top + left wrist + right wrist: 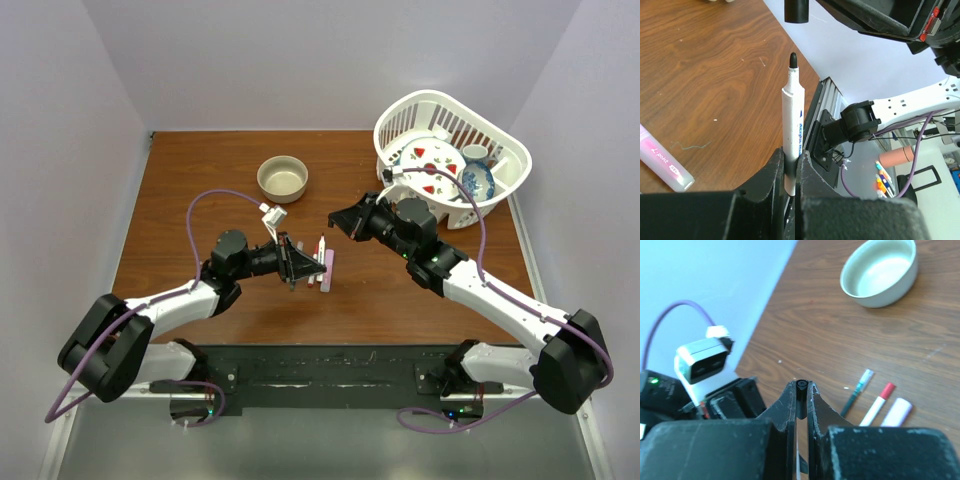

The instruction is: Insert the pens into the pen caps

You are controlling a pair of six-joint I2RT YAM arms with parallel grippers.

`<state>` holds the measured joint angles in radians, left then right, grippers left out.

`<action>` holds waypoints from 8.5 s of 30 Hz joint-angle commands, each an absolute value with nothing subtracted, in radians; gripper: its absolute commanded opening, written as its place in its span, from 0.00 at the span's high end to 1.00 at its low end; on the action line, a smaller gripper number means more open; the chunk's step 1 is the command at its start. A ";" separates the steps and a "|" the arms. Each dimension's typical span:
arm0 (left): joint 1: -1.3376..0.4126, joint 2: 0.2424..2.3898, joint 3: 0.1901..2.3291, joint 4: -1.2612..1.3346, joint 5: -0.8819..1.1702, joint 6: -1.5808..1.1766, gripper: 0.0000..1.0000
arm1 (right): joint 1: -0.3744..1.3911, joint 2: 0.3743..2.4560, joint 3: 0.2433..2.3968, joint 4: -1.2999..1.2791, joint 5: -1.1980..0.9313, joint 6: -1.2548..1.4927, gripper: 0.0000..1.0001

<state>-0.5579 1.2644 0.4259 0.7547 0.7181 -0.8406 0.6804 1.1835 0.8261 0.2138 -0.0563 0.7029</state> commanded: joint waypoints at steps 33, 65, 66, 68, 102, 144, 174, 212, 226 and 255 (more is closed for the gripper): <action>-0.561 1.244 0.437 0.810 0.742 -0.845 1.00 | 0.712 1.178 0.764 0.357 -0.164 0.736 1.00; -0.560 1.128 0.518 0.692 0.723 -0.741 1.00 | 0.775 1.042 0.750 0.283 -0.123 0.782 0.54; -0.560 1.120 0.517 0.675 0.729 -0.729 1.00 | 0.775 1.042 0.767 0.267 -0.118 0.764 0.52; -0.560 1.097 0.509 0.673 0.738 -0.721 1.00 | 0.775 1.048 0.819 0.229 -0.107 0.746 0.42; -0.560 1.086 0.523 0.726 0.807 -0.733 1.00 | 0.776 1.120 0.875 0.164 -0.330 0.638 1.00; -0.410 1.307 0.729 0.805 0.934 -0.712 1.00 | 0.896 1.075 0.611 0.120 -0.650 0.724 1.00; -0.405 1.338 0.854 0.447 0.828 -0.500 1.00 | 0.969 1.158 0.755 -0.155 -0.424 0.673 1.00; -0.393 1.618 0.923 -0.430 0.178 -0.264 0.91 | 0.908 0.948 0.868 -0.342 0.321 0.554 0.01; -0.390 1.568 0.992 -0.450 0.152 -0.276 0.53 | 0.908 0.933 0.874 -0.377 0.318 0.577 0.01; -0.390 0.934 0.732 0.178 0.563 -0.376 0.00 | 0.908 0.845 0.919 -0.325 0.420 0.558 0.01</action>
